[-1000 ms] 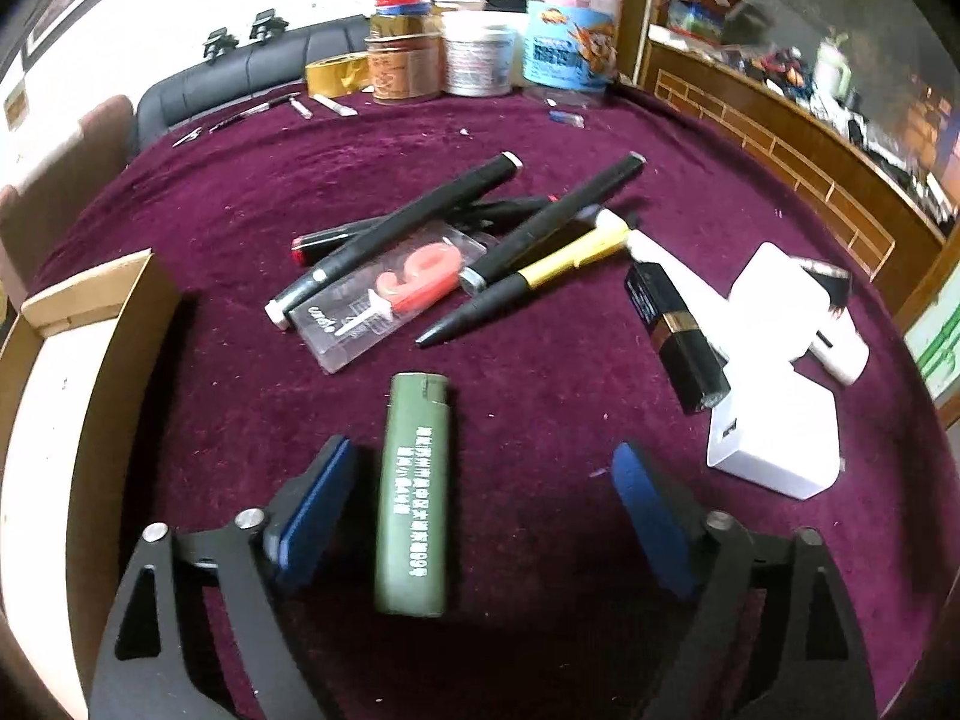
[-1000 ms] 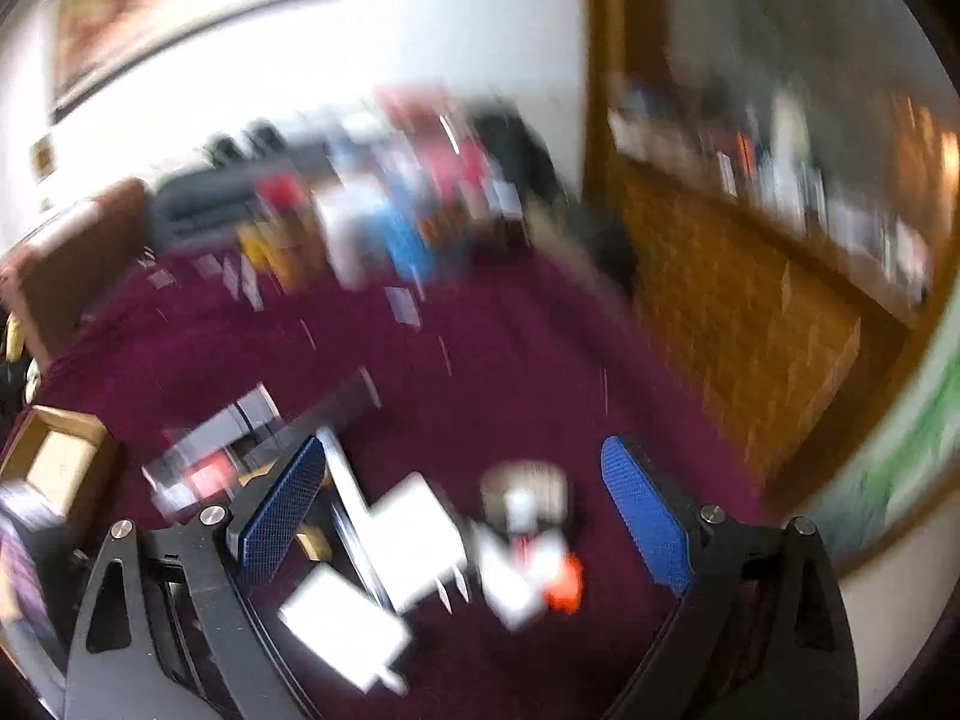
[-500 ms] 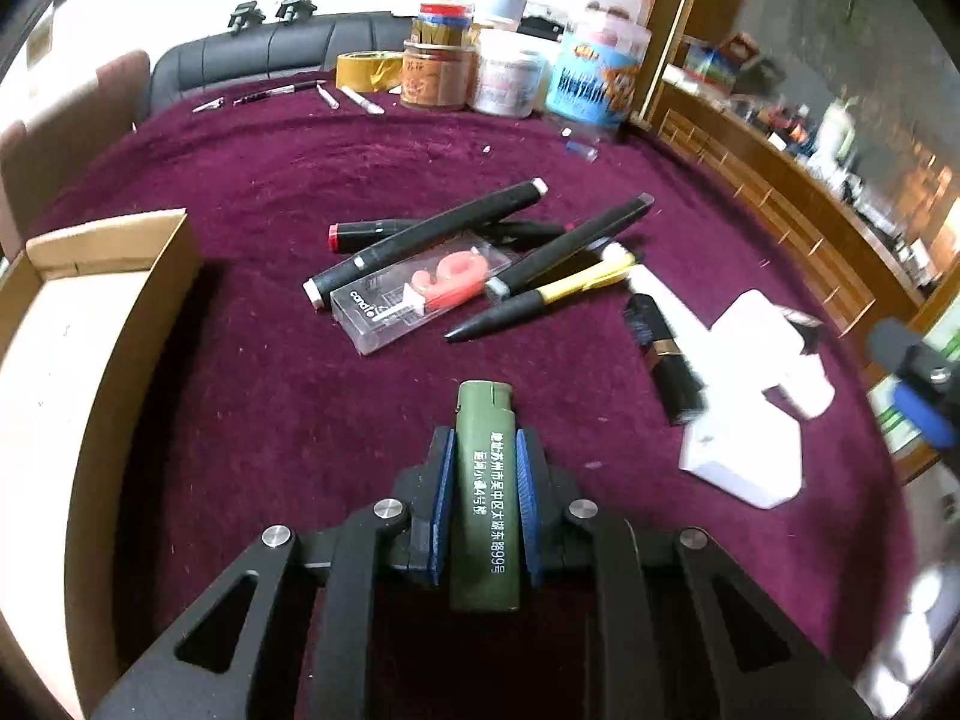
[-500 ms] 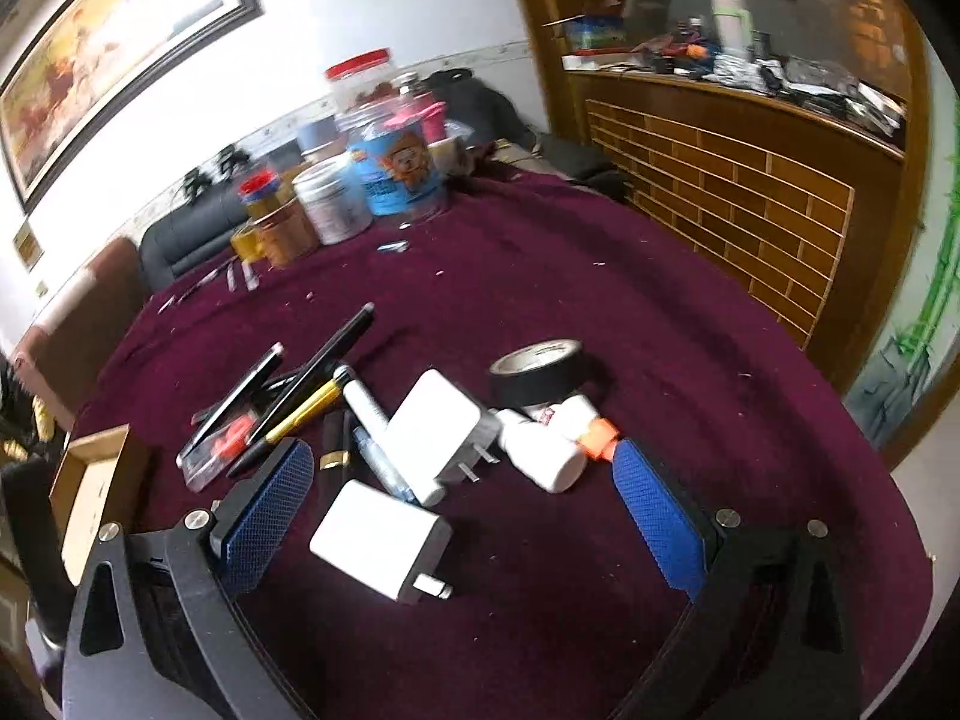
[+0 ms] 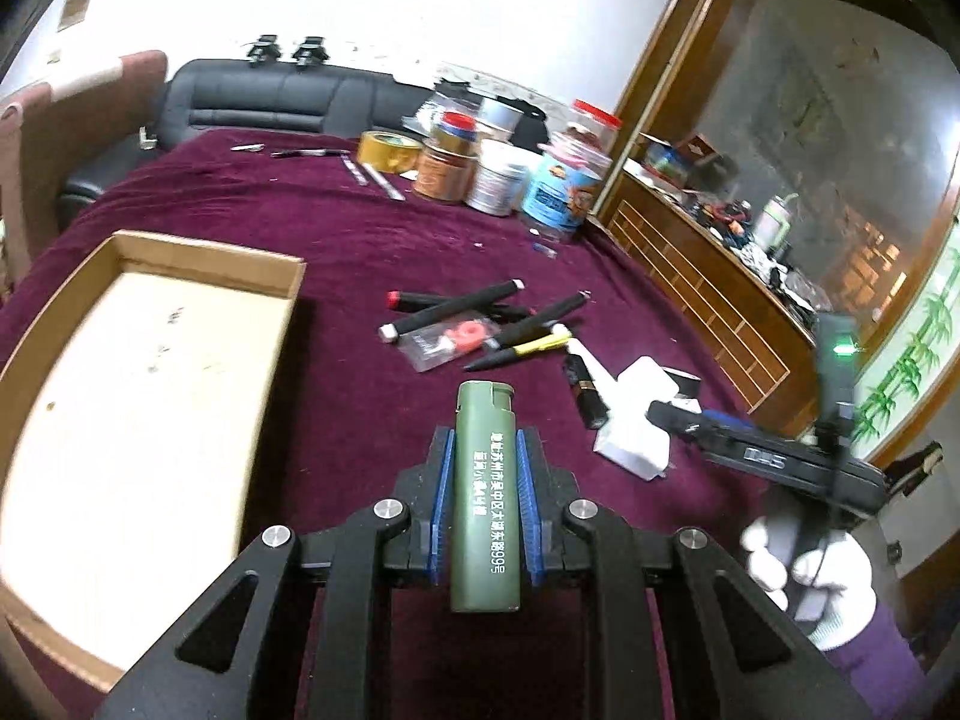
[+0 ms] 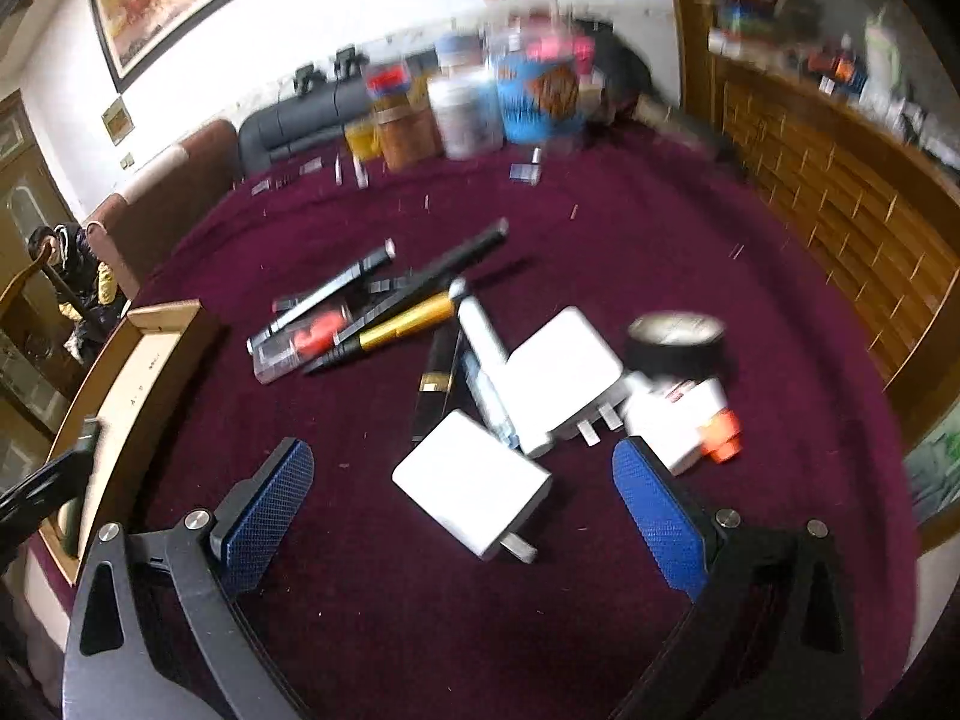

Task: Organize rigid objects
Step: 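Carry the green lighter with the left gripper while the right gripper grasps a white charger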

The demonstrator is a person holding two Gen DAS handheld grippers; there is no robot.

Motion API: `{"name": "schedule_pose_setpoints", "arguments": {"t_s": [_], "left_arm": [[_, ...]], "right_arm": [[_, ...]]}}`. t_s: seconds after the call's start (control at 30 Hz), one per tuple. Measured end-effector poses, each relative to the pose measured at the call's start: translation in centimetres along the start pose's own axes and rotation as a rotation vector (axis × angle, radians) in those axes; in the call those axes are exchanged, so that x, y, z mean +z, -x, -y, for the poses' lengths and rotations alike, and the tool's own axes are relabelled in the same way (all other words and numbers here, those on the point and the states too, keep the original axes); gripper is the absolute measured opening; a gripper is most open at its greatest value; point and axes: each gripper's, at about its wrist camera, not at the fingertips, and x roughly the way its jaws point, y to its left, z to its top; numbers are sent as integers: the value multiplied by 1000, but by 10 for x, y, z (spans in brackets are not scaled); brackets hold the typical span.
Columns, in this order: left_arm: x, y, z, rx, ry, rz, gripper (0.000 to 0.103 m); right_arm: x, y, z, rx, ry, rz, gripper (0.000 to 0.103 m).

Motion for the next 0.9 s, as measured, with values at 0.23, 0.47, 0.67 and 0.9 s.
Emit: {"name": "schedule_pose_setpoints", "arguments": {"t_s": [0.23,0.47,0.67,0.9], "left_arm": [[-12,6,-20,29,40,-12,16],[-16,-7,-16,-2,34,-55,16],[-21,-7,-7,-4,6,-64,16],[-22,-9,-9,-1,10,-66,16]], "right_arm": [[-22,-12,-25,329,-19,-159,98],[-15,14,-27,49,87,-47,98],[-10,-19,-49,-74,179,-72,97],[-10,-46,-43,-93,159,-151,44]]}}
